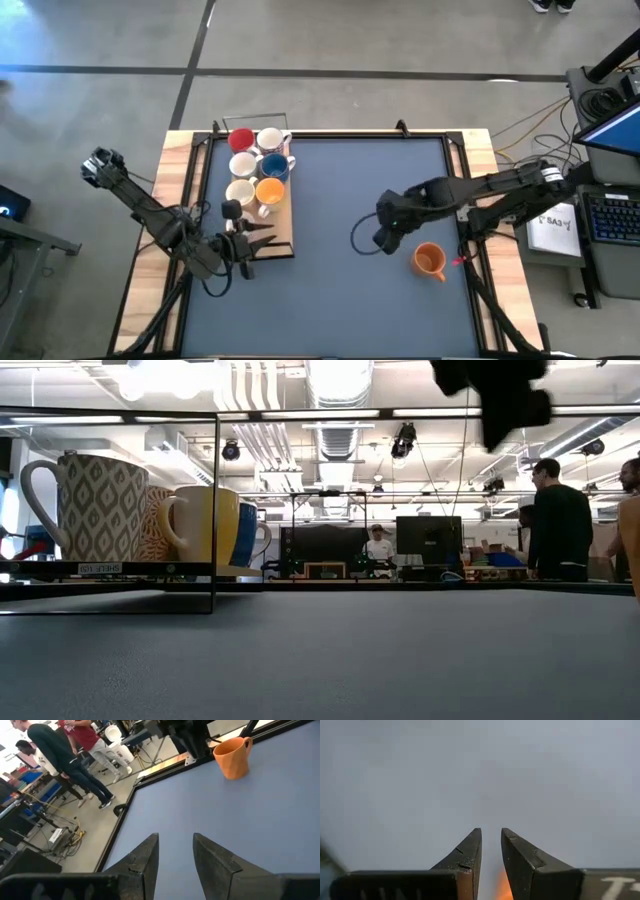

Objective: Place coffee mugs
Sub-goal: Put the orange mug on the shelf

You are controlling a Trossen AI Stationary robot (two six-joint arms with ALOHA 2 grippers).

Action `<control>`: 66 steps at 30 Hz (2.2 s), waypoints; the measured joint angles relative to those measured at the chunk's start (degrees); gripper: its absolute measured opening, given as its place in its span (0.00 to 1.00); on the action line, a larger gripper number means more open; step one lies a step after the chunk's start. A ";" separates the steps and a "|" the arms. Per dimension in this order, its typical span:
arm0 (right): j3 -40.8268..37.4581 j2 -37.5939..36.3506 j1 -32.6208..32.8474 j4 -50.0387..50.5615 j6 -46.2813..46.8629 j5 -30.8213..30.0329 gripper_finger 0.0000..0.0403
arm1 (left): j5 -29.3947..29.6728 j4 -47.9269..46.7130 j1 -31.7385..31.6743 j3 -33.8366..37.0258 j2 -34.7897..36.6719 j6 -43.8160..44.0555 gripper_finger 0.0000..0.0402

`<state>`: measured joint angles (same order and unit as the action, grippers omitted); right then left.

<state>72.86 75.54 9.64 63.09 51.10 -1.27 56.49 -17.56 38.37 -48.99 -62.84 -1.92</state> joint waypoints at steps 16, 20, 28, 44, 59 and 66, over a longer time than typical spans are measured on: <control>2.51 9.73 6.81 14.62 15.54 11.10 0.16 | -0.02 -0.46 0.09 0.00 0.12 -0.15 0.26; 2.40 9.73 9.09 14.63 20.23 11.73 0.16 | -0.02 -0.48 0.07 0.00 0.03 -0.23 0.26; -0.08 9.73 11.92 14.60 26.74 10.24 0.16 | -0.02 -0.48 0.07 0.00 -0.01 -0.32 0.26; -3.86 8.12 11.85 14.34 26.99 10.23 0.16 | -0.02 -0.52 0.07 0.00 -0.06 -0.32 0.26; -8.25 7.02 11.85 8.35 28.66 10.29 0.28 | -0.02 -0.55 0.07 0.02 -0.06 -0.32 0.26; -11.12 7.02 11.75 6.40 27.29 10.36 0.24 | -0.02 -0.55 0.07 0.02 -0.06 -0.32 0.26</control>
<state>61.73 82.56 21.40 69.49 78.39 9.08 56.47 -18.11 38.44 -48.97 -62.89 -2.24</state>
